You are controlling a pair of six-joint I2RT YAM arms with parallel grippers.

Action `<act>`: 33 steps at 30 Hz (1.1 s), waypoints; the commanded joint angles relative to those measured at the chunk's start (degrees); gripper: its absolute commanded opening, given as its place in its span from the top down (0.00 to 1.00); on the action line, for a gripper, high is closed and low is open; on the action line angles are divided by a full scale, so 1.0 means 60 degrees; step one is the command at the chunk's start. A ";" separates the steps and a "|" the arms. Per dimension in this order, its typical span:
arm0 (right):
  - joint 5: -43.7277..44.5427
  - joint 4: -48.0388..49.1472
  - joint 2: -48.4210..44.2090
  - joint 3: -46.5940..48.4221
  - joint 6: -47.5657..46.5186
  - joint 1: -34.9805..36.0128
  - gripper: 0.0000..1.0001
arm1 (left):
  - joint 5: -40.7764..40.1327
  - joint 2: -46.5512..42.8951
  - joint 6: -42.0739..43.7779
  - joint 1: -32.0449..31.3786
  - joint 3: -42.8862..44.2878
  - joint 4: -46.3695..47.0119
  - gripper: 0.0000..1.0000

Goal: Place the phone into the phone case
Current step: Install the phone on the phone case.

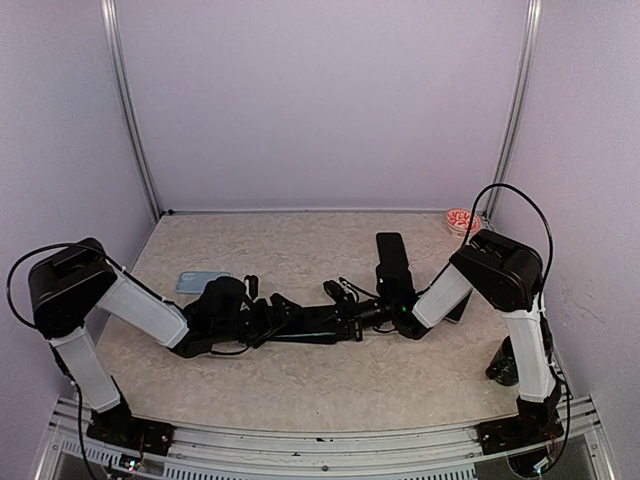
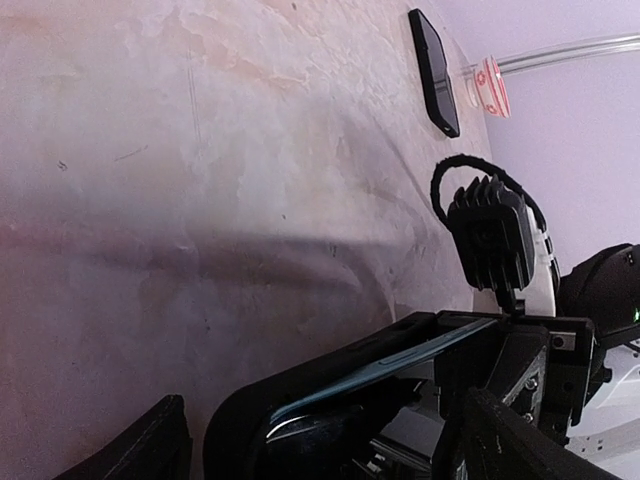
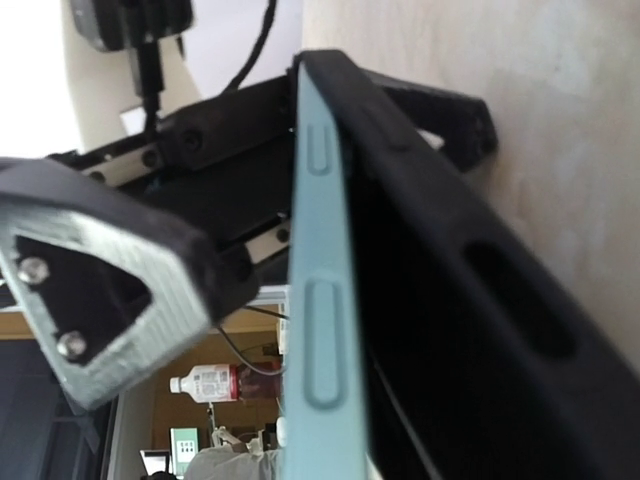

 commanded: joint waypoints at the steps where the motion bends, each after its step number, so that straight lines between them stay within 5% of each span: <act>1: -0.0348 0.1011 -0.0227 -0.0078 -0.0043 0.0057 1.00 | 0.0681 -0.0103 0.0199 0.0068 -0.0245 0.0873 0.10; 17: -0.0637 0.1621 -0.0204 -0.0423 -0.0293 0.0059 1.00 | 0.2872 0.0602 -0.0317 0.0176 -0.0652 0.4673 0.40; 33: -0.0699 0.1559 -0.0349 -0.0716 -0.0525 -0.0082 0.97 | 0.3322 0.0544 -0.0167 0.0017 -0.0603 0.5291 0.75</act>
